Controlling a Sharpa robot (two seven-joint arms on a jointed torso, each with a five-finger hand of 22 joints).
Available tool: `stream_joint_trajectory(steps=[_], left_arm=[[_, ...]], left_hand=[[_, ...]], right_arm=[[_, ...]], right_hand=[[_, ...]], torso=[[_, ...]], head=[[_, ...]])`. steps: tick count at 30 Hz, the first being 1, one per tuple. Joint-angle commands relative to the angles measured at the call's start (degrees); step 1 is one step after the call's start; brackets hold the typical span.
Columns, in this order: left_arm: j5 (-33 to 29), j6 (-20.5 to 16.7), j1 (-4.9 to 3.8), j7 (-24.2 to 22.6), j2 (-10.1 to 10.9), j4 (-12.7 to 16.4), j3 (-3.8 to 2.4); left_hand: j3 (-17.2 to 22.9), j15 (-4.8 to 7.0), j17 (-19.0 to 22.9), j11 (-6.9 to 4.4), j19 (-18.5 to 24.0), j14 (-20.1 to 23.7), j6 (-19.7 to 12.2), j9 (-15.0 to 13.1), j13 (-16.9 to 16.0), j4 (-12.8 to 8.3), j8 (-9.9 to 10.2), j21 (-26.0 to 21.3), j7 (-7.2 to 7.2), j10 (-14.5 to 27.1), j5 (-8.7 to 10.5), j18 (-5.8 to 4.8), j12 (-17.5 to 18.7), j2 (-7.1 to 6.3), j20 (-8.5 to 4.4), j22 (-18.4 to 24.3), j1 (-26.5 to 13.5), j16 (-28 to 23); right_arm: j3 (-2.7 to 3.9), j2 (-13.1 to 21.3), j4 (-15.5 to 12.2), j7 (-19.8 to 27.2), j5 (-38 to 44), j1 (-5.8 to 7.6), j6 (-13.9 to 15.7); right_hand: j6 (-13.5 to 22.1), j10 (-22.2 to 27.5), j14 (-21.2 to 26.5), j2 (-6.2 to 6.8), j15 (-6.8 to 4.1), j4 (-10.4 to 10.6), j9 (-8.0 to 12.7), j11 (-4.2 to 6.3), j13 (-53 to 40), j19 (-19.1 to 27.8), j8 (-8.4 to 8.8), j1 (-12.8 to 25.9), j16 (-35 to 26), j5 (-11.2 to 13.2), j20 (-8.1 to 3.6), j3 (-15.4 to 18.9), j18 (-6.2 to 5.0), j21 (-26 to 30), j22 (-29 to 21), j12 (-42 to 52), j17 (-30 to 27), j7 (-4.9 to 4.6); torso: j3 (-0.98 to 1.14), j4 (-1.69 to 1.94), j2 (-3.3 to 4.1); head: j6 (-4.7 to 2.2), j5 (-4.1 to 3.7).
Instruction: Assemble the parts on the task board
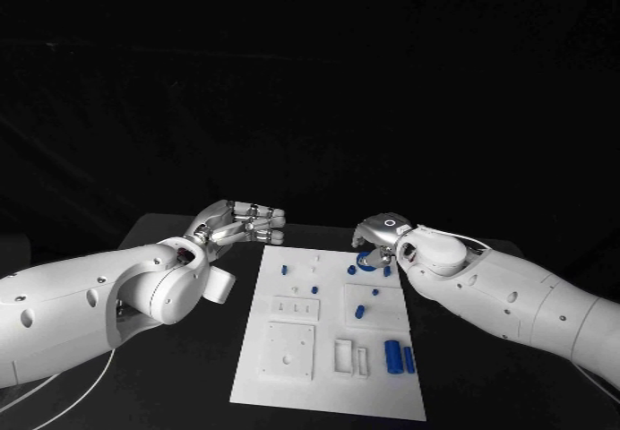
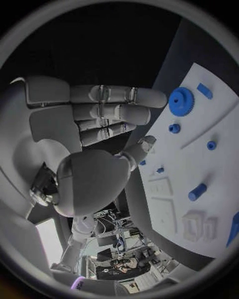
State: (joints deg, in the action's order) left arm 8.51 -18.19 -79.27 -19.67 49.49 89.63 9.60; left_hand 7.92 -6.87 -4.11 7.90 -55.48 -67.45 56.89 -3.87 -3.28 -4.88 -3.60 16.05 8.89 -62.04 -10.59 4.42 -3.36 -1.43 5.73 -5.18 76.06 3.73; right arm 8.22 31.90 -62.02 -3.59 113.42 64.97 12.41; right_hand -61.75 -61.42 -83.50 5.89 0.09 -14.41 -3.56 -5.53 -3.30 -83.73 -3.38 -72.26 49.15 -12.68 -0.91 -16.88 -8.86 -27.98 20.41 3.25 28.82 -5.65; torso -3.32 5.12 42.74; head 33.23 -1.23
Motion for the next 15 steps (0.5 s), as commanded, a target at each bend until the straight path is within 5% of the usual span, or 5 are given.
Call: stream_joint_trajectory(steps=[1,11,15], left_arm=[[0.28,1.23,-0.39,-0.99,0.24,0.92,-0.14],[0.05,1.25,-0.82,-0.93,0.59,2.56,-0.33],[-0.02,1.29,-0.88,-0.84,0.66,2.81,-0.36]], left_hand=[[-0.38,0.20,0.07,0.06,-0.23,0.15,-0.27,0.05,-0.08,-0.09,-0.01,-0.31,-0.05,-0.19,0.29,-0.29,-0.05,0.56,0.12,0.05,-0.06,-0.02],[-0.54,0.05,0.09,0.18,-0.18,0.57,-0.43,0.05,-0.08,-0.07,0.00,-0.57,0.01,0.16,0.32,-0.25,-0.06,0.54,0.27,0.42,-0.08,-0.03],[-0.62,0.01,0.09,0.23,-0.16,0.66,-0.49,0.05,-0.08,-0.04,0.00,-0.65,0.03,0.27,0.35,-0.24,-0.06,0.54,0.32,0.51,-0.12,-0.03]], right_arm=[[0.03,-0.59,0.72,-1.00,2.71,-0.05,-0.51],[0.03,-2.18,3.08,-0.47,2.90,-0.36,-0.13],[0.03,-2.71,3.97,-0.36,2.93,-0.56,-0.12]], right_hand=[[0.38,0.51,0.44,0.31,0.10,-0.13,0.01,0.01,-0.02,-0.38,-0.15,-0.06,0.37,0.26,-0.02,-0.50,-0.27,0.00,0.31,0.08,-0.10,-0.05],[0.79,0.43,0.53,0.30,0.03,-0.67,0.01,0.14,0.00,-0.50,-0.16,0.00,1.09,1.32,-0.09,-2.29,-0.25,0.15,1.54,0.05,-0.15,-0.04],[1.83,0.78,0.56,0.65,0.08,-1.25,0.02,0.11,0.00,-0.31,-0.16,-0.92,1.26,3.61,-0.04,-4.35,-0.46,-0.01,2.48,0.06,-0.24,0.33]], torso=[[-0.19,0.24,0.81],[-0.53,0.60,1.94],[-0.71,0.66,2.34]], head=[[-0.16,-0.33],[-0.58,-0.64],[-0.88,-0.90]])
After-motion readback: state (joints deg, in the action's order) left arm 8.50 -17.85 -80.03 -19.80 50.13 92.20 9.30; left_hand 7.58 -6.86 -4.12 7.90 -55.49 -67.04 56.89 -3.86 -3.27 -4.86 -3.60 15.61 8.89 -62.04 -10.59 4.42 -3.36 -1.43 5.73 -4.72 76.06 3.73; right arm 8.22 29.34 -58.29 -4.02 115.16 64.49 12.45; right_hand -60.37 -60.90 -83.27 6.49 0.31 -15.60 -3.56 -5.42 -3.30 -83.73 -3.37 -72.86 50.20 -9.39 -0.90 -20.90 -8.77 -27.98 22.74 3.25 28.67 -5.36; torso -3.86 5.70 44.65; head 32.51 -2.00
